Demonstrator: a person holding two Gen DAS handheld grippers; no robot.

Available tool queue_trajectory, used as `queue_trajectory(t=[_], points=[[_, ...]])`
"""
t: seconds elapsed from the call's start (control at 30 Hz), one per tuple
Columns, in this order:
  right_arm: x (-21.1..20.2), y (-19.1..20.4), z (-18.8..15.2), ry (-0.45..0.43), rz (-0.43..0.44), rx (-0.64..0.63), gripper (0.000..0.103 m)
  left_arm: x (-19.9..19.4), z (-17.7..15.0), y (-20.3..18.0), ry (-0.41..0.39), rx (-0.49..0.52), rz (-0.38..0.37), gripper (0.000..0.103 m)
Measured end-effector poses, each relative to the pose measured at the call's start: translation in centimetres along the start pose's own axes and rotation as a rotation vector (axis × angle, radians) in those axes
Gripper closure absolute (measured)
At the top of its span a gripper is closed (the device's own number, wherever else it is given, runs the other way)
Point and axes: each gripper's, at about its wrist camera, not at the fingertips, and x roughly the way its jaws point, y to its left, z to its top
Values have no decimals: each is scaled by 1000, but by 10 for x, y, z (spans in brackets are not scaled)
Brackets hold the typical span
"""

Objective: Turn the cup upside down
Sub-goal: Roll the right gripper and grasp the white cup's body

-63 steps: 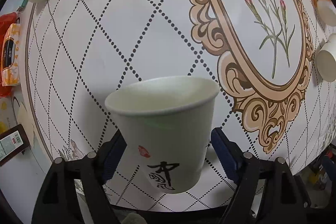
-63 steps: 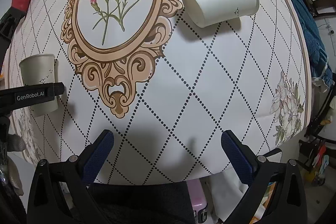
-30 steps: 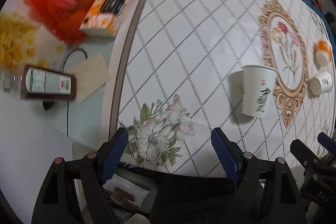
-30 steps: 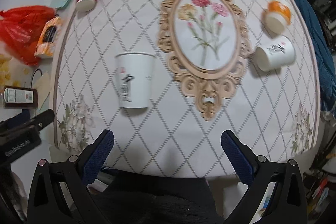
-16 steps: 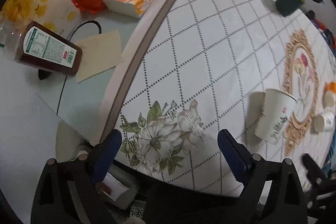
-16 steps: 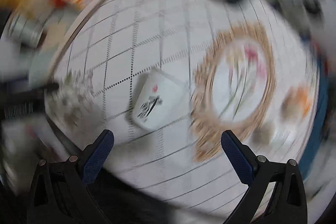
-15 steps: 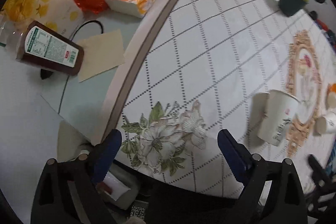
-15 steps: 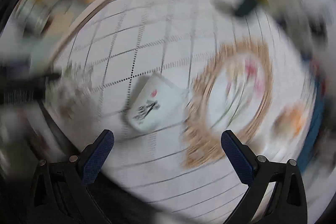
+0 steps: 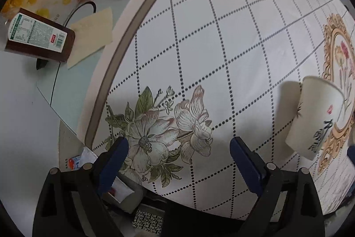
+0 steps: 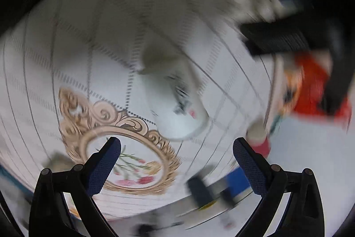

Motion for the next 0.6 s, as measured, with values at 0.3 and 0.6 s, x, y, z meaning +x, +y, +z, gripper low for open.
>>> queue_trajectory(t=[0.3,0.6], points=[[33,24,-2,-79,-110,-457,3,23,-7,9,29,-27,9,9],[64,0,-2,-110,-81,-517,12,42,1,33,45,-64,0,9]])
